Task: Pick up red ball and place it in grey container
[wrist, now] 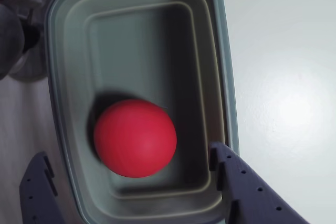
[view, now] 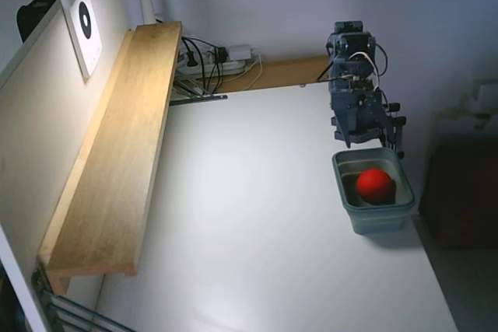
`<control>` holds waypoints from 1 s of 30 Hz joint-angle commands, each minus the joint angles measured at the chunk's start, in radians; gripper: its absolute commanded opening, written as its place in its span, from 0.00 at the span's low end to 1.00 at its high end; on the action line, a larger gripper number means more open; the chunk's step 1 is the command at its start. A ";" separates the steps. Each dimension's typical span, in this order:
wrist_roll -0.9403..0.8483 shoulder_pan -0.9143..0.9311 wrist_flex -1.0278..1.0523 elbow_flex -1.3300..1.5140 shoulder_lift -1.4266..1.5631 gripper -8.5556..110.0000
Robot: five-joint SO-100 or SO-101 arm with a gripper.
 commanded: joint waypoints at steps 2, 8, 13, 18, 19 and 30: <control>0.002 -0.004 -0.007 -0.032 0.021 0.39; 0.002 0.041 0.000 -0.025 0.037 0.38; 0.002 0.100 0.010 -0.017 0.058 0.37; 0.002 0.184 0.024 -0.005 0.088 0.35; 0.002 0.197 0.026 -0.003 0.093 0.35; 0.002 0.436 0.066 0.032 0.177 0.29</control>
